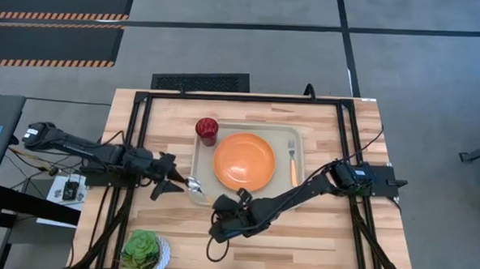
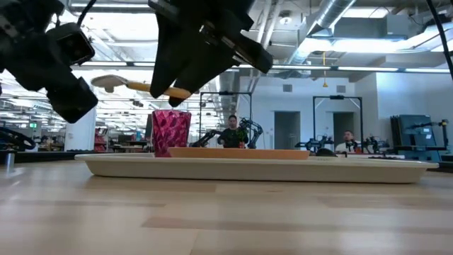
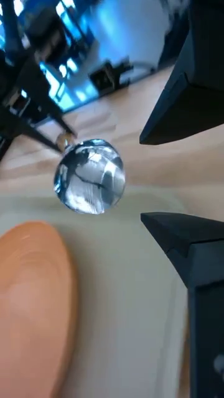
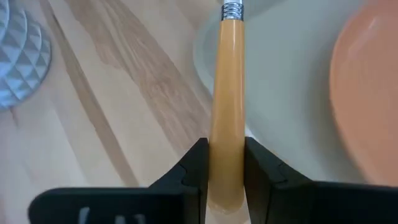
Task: Pick and place plate/cup/fork/spoon on tray
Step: Put the orange spoon to the right of the orange plate on the gray serving tray
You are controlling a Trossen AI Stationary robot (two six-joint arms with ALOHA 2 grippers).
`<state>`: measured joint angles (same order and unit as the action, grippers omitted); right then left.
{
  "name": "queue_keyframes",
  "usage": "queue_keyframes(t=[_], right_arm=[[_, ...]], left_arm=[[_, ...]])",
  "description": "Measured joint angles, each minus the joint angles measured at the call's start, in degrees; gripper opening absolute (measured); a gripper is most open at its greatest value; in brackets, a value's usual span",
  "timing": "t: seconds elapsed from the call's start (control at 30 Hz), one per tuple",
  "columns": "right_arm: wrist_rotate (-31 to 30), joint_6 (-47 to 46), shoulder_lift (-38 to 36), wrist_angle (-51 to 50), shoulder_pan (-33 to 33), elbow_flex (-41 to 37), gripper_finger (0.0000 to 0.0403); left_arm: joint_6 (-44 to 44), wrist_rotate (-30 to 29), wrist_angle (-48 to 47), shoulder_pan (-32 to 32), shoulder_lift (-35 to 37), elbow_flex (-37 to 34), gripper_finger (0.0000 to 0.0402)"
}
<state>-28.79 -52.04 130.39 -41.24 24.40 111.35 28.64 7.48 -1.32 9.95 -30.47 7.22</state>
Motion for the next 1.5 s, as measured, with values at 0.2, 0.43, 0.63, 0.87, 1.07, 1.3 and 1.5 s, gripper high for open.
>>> queue_keyframes(t=[0.2,0.43,0.63,0.87,1.07,1.3,1.5], right_arm=[[-2.6,10.4,0.0,-0.8,0.4,0.0,0.0081],[-6.1,16.5,0.0,-1.4,0.8,0.0,0.0082],[-6.5,19.1,0.0,-1.3,1.6,0.0,0.0082],[-8.5,20.6,0.0,-0.1,1.8,0.0,0.0082],[-9.2,21.3,0.0,1.0,1.8,0.0,0.0082],[-9.1,22.2,0.0,1.3,1.8,0.0,0.0082],[-9.1,22.5,0.0,1.4,1.8,0.0,0.0082]], left_arm=[[10.5,8.9,-1.6,-3.0,0.8,1.4,0.0186],[17.7,11.6,-2.6,-5.4,3.1,1.5,0.0199],[17.9,12.3,1.8,-5.7,3.3,1.5,0.0193],[19.9,17.4,3.4,-5.7,3.1,1.5,0.0157],[20.4,17.4,3.3,-5.5,3.1,1.4,0.0132],[18.4,17.7,3.6,-5.4,3.1,1.4,0.0107],[15.7,17.8,3.9,-5.4,3.1,1.4,0.0054]])
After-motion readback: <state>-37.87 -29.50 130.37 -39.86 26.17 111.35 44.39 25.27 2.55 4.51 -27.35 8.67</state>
